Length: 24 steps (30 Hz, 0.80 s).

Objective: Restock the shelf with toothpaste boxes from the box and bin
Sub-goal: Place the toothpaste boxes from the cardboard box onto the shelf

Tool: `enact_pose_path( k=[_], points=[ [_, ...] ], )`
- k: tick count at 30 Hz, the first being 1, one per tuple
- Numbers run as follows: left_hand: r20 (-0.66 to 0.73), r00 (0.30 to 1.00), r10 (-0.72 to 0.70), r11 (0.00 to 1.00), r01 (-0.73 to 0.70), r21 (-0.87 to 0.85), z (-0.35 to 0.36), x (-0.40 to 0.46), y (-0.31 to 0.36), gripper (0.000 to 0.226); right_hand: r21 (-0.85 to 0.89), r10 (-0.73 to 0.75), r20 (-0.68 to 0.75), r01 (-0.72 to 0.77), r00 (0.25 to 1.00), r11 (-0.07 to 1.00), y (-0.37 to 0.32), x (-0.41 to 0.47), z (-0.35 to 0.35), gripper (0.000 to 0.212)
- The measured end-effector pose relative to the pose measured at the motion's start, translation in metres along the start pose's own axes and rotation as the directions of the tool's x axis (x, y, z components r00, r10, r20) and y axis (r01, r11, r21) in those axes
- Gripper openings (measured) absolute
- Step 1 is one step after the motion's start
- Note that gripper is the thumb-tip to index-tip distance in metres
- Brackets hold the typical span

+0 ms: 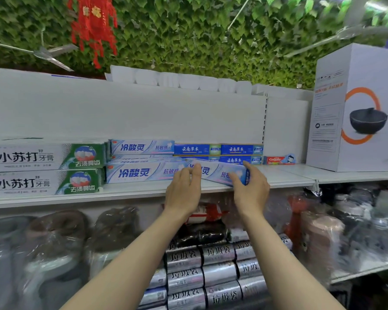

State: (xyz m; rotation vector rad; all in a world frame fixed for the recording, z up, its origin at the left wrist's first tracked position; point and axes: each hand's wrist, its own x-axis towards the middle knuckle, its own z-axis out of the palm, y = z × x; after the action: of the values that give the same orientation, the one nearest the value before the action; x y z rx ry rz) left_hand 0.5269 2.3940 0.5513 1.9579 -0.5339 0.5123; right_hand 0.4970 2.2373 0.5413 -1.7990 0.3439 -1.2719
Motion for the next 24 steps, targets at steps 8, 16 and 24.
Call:
enact_pose_path(
  k=[8,16,24],
  points=[
    [-0.02,1.0,0.01,1.0,-0.01,-0.022,-0.004,-0.008,-0.004,0.046,0.009,0.115,-0.109,-0.115,0.987,0.993,-0.003,0.001,-0.013,0.027],
    [-0.275,0.954,0.12,0.989,-0.093,0.111,-0.026,-0.013,-0.018,0.069,0.424,0.113,-0.023,-0.093,0.993,0.901,-0.012,0.0,-0.015,0.023],
    [-0.471,0.87,0.149,0.954,0.0,0.301,-0.064,-0.02,-0.035,0.064,0.382,-0.05,0.352,-0.095,0.935,0.919,-0.021,-0.012,0.038,0.034]
  ],
)
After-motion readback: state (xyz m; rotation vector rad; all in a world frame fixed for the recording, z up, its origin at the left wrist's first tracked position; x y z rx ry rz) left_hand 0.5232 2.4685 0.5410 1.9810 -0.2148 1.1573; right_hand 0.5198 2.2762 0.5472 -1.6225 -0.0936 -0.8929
